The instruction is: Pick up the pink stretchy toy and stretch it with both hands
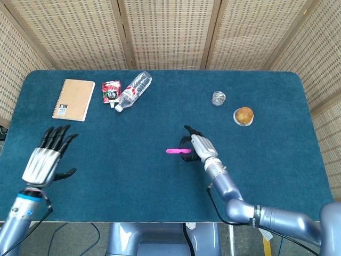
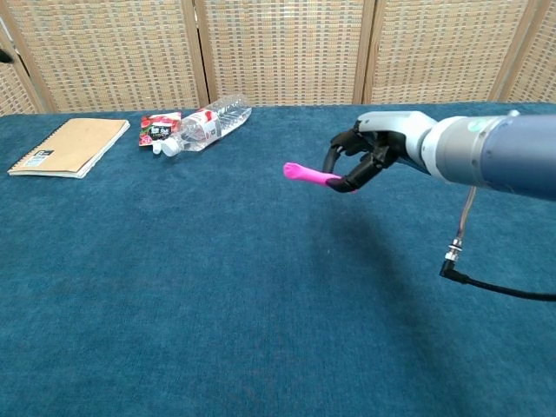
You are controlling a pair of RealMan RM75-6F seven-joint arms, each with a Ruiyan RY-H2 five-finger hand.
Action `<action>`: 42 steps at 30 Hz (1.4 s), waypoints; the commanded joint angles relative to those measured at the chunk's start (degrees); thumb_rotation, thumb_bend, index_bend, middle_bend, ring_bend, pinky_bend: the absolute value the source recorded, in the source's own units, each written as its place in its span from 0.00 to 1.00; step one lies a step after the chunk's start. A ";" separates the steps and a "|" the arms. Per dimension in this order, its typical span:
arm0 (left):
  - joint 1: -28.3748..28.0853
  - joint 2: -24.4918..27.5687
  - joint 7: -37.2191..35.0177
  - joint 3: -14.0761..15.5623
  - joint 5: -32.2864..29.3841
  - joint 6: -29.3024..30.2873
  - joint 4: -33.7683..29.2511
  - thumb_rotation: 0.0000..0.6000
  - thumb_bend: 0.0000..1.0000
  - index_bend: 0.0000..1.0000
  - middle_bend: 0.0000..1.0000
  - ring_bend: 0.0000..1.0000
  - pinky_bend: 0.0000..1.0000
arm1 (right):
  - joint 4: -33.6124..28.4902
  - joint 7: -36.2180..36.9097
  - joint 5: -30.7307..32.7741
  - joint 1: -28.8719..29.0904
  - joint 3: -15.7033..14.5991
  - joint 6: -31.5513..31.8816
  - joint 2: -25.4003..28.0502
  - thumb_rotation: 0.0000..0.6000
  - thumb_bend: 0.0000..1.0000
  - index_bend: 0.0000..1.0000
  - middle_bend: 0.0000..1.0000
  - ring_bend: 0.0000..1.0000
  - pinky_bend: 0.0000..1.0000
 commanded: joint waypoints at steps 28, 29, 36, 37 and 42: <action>-26.61 -28.80 1.87 -7.47 0.85 -13.71 26.03 1.00 0.19 0.48 0.00 0.00 0.00 | -0.56 0.64 18.52 10.96 2.33 0.38 0.29 1.00 0.58 0.71 0.05 0.00 0.00; -26.84 -29.22 2.23 -7.49 0.45 -13.75 26.22 1.00 0.20 0.49 0.00 0.00 0.00 | -0.44 0.90 18.48 11.02 2.19 0.22 0.24 1.00 0.58 0.71 0.05 0.00 0.00; -27.48 -30.91 5.03 -7.17 -0.08 -12.12 27.25 1.00 0.24 0.52 0.00 0.00 0.00 | -0.09 2.15 17.97 11.26 1.52 -0.57 0.26 1.00 0.58 0.71 0.05 0.00 0.00; -27.59 -31.15 5.21 -7.06 -0.33 -12.12 27.35 1.00 0.24 0.52 0.00 0.00 0.00 | -0.09 2.44 17.87 11.27 1.43 -0.70 0.25 1.00 0.58 0.71 0.05 0.00 0.00; -28.10 -32.16 5.49 -6.42 -1.63 -12.76 27.64 1.00 0.25 0.55 0.00 0.00 0.00 | -0.18 3.49 17.43 11.41 1.06 -1.06 0.26 1.00 0.58 0.71 0.05 0.00 0.00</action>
